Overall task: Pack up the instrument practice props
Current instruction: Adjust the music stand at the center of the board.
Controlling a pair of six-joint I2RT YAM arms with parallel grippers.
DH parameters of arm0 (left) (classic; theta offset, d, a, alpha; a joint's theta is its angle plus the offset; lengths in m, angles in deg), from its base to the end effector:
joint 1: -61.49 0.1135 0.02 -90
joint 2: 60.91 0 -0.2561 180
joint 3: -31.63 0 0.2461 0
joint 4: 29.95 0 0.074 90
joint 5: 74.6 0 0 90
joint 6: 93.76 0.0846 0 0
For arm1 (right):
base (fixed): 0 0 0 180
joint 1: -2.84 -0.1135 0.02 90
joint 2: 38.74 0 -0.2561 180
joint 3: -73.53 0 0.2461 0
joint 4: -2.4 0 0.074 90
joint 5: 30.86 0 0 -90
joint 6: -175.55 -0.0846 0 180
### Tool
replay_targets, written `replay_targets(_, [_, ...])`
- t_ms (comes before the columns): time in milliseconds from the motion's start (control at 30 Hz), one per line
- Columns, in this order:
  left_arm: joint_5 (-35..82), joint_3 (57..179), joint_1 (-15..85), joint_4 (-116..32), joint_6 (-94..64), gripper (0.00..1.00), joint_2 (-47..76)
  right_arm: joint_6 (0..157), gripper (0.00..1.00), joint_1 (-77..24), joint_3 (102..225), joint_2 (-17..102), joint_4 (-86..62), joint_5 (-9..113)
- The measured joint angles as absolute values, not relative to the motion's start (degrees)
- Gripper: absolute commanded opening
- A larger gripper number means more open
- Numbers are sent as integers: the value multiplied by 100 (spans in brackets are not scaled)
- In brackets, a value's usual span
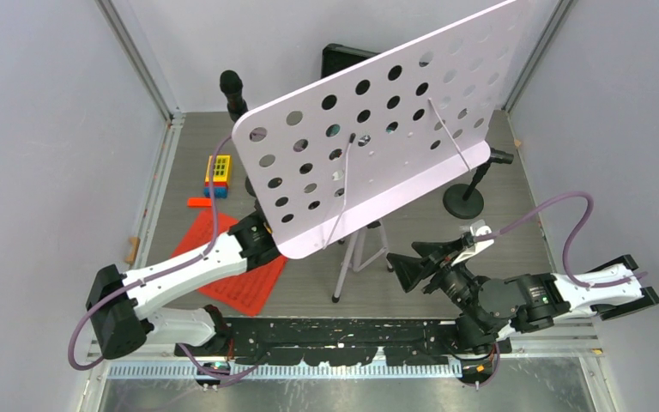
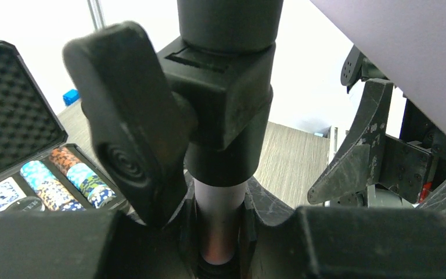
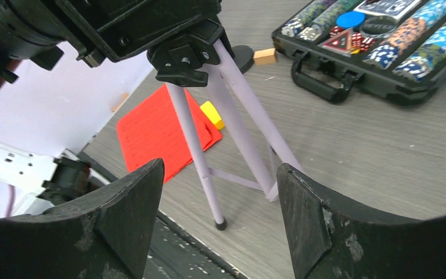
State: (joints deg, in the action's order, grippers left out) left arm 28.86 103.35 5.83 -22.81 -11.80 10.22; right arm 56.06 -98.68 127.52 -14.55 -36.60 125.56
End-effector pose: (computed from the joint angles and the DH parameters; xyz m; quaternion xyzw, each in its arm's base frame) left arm 0.1745 -0.2903 0.3794 0.3445 0.5621 -0.4602 0.5947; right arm 0.0547 0.1197 0.3235 -0.0875 0.7241 0.3205 0.6044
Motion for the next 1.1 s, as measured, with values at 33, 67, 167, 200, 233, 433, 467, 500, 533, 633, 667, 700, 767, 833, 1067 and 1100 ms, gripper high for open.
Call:
replay_targets(33, [2855,10254,583,-2255,-1171,0,946,5531,76,-9868,12724,-1429,-3544,12532])
replay_targets(67, [2838,10182,581,-2239,-1164,0,872,5450,76,-9868,12704,-1409,-3463,12501])
replay_targets(167, [2811,10031,566,-2213,-1162,0,701,5131,76,-9868,12675,-1409,-3244,12503])
replay_targets(200, [2809,10002,557,-2215,-1158,0,666,5002,76,-9868,12638,-1444,-3105,12505])
replay_targets(233, [2807,9991,552,-2215,-1151,0,653,4904,76,-9868,12588,-1488,-2982,12514])
replay_targets(433, [2801,9996,535,-2248,-1123,0,646,4561,76,-9868,12267,-1731,-2538,12652])
replay_targets(467, [2801,10000,535,-2253,-1125,0,646,4508,76,-9868,12254,-1750,-2538,12680])
replay_targets(500, [2801,10004,535,-2259,-1125,0,646,4441,76,-9868,12240,-1779,-2528,12717])
replay_targets(533, [2801,10004,535,-2259,-1125,0,649,4366,76,-9868,12227,-1812,-2506,12765])
replay_targets(633, [2803,10004,535,-2253,-1127,0,657,4119,76,-9868,12155,-1919,-2307,12894])
replay_targets(667, [2803,10007,535,-2246,-1129,0,664,4049,76,-9868,12112,-1941,-2191,12925])
replay_targets(700, [2803,10013,535,-2244,-1129,0,673,3988,76,-9868,12061,-1949,-2040,12942])
replay_targets(767, [2803,10035,535,-2244,-1132,0,697,3879,77,-9868,11913,-1952,-1658,12953])
replay_targets(833, [2801,10074,537,-2248,-1134,0,736,3745,75,-9868,11749,-1945,-1299,12953])
replay_targets(1067, [2783,10177,537,-2263,-1143,0,850,2777,66,-9868,11530,-1768,-523,13100])
replay_targets(1100, [2781,10177,535,-2263,-1143,0,850,2655,66,-9868,11521,-1726,-438,13137])
